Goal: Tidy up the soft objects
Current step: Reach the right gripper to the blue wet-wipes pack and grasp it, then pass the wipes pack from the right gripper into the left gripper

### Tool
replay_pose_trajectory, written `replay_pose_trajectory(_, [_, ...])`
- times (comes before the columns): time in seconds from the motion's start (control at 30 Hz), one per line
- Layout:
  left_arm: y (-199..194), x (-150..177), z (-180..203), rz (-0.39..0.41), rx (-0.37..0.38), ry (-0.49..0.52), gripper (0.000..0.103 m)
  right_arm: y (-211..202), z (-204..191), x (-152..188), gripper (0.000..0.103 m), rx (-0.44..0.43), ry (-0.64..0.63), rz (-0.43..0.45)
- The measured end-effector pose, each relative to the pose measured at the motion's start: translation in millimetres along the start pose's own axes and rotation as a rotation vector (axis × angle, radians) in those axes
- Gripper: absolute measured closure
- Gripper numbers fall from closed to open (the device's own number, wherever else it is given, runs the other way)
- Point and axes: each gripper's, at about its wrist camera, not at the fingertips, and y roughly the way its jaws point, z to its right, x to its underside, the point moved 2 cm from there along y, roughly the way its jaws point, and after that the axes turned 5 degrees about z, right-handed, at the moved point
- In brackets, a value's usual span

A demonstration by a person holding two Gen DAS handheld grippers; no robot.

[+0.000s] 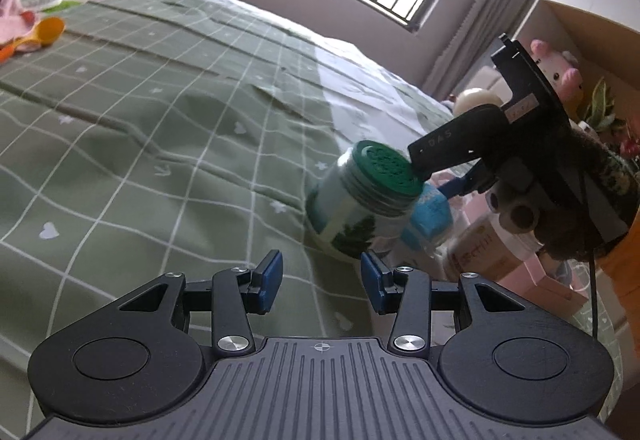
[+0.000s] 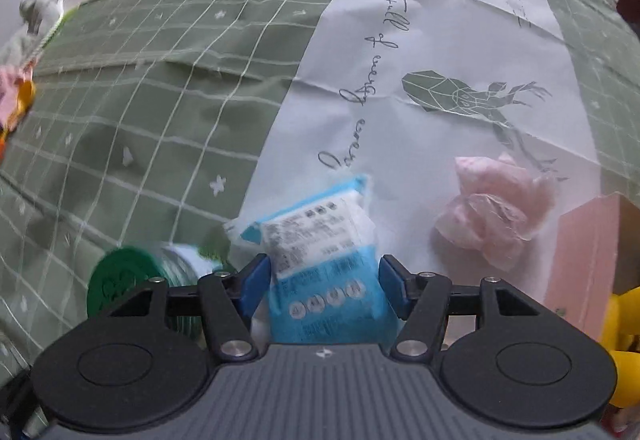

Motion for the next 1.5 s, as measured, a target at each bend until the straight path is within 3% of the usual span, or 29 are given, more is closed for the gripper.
replay_pose_trajectory(0.13, [0.6,-0.1,-5.3,0.002,-0.007,-0.020,0.056,-1.4,3.7,-0.9,0.053,-0.017,0.003,0.022])
replay_pose_trajectory(0.27, [-2.0,0.4,0.6,0.000,-0.009,-0.009,0.056,-28.3,0.7,6.5,0.054,-0.008,-0.033,0.096])
replay_pose_trajectory(0.47, [-20.7,-2.9,15.0,0.028,-0.014,0.024,0.056,-124.9,-6.3,23.3,0.054,-0.063,-0.059,0.296])
replay_pose_trajectory(0.63, [-45.4,-6.0,19.5,0.065,-0.041,0.027,0.056,-185.3,-23.3,62.2,0.054,-0.209,-0.067,0.369])
replay_pose_trajectory(0.83, [-74.8,-5.1,28.5,0.085,-0.064,0.047,0.056,-155.2,-34.2,117.2,0.054,-0.314,0.020,0.285])
replay_pose_trajectory(1.1, [-80.9,8.1,37.1,0.027,-0.086,0.092,0.056,-83.1,-41.4,161.0,0.052,-0.218,0.015,0.250])
replay_pose_trajectory(1.17, [-76.3,10.3,39.4,0.015,-0.087,0.093,0.056,-80.0,-39.9,166.9,0.052,-0.234,-0.002,0.268])
replay_pose_trajectory(1.33, [-61.5,14.2,53.2,-0.018,-0.078,0.111,0.056,-109.0,-14.7,176.2,0.049,-0.393,0.035,0.381])
replay_pose_trajectory(1.4, [-55.6,16.4,62.7,-0.032,-0.069,0.128,0.056,-125.8,-1.5,181.9,0.044,-0.358,0.033,0.446])
replay_pose_trajectory(1.5, [-46.1,21.1,80.0,-0.051,-0.060,0.161,0.056,-138.8,19.7,198.0,0.044,-0.236,0.001,0.502])
